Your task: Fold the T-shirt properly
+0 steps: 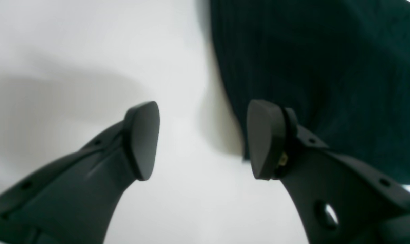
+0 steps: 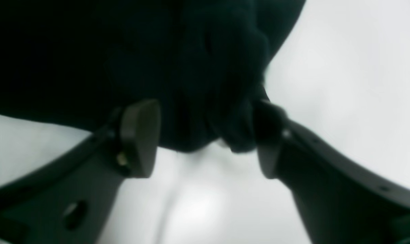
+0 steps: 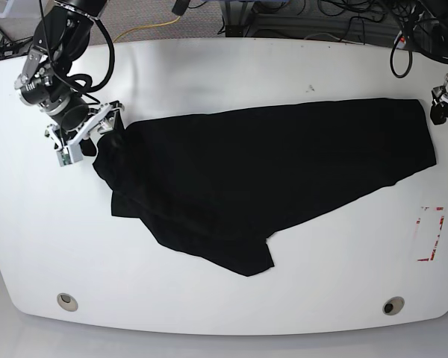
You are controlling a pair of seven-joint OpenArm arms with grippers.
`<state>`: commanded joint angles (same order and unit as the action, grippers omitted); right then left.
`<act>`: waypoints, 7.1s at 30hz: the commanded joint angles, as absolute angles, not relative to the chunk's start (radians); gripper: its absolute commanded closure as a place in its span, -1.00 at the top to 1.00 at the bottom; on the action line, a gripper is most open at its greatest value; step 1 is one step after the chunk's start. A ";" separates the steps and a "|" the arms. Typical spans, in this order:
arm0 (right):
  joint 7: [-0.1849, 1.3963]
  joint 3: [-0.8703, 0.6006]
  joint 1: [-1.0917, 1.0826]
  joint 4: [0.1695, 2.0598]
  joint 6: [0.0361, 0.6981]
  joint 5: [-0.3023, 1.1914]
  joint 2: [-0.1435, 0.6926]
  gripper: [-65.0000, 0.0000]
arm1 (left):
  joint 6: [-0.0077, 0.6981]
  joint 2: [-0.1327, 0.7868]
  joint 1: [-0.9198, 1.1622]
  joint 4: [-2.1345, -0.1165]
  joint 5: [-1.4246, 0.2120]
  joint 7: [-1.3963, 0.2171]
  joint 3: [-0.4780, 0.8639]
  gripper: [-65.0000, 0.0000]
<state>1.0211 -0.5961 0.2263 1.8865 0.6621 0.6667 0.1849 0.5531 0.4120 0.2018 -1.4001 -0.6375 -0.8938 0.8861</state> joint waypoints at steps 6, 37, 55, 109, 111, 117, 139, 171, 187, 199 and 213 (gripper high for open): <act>1.021 -0.599 0.274 1.891 0.654 0.900 0.277 0.46 | 0.555 0.412 0.176 -1.397 -0.590 -0.894 0.888 0.16; 0.613 -0.117 -0.713 0.647 0.656 0.429 0.341 0.46 | 0.555 0.412 0.147 -1.399 -0.587 -0.895 0.883 0.16; 0.380 -0.045 -0.754 0.406 0.647 0.240 0.214 0.46 | 0.555 0.412 0.145 -1.399 -0.585 -0.895 0.883 0.16; 0.354 -0.047 -0.751 0.407 0.576 0.236 0.177 -1.00 | 0.593 0.358 -0.180 -1.023 -0.406 -0.891 0.743 0.11; 0.355 -0.047 -0.751 0.407 0.576 0.236 0.177 -1.00 | 0.593 0.360 -0.193 -0.978 -0.407 -0.891 0.722 -0.09; 0.355 -0.047 -0.751 0.414 0.578 0.236 0.183 -1.00 | 0.591 0.364 -0.219 -0.842 -0.404 -0.796 0.710 -0.79; 0.664 -0.179 -0.624 1.056 0.579 0.236 0.277 -1.00 | 0.591 0.355 -0.274 -1.474 -0.414 -0.911 0.562 -1.00; 1.055 -0.143 -1.073 1.544 0.698 0.237 0.455 -1.00 | 0.590 0.420 -0.992 -1.672 -0.407 -1.127 0.455 -1.00; 1.086 -0.325 -0.501 1.839 0.698 0.239 0.375 -1.00 | 0.598 0.427 -0.754 -1.779 -0.414 -1.125 0.455 -1.00; 1.086 -0.418 -0.185 1.910 0.698 0.239 0.283 -1.00 | 0.599 0.414 -0.321 -1.985 -0.429 -1.129 0.512 -1.00; 1.086 -0.430 0.065 1.906 0.698 0.349 0.283 -1.00 | 0.596 0.354 0.157 -1.991 -0.625 -1.124 0.639 -1.00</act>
<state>1.0856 -0.4304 0.0652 1.9064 0.6981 0.3491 0.2831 0.5961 0.3537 0.1573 -1.9908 -0.6252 -1.1239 0.6391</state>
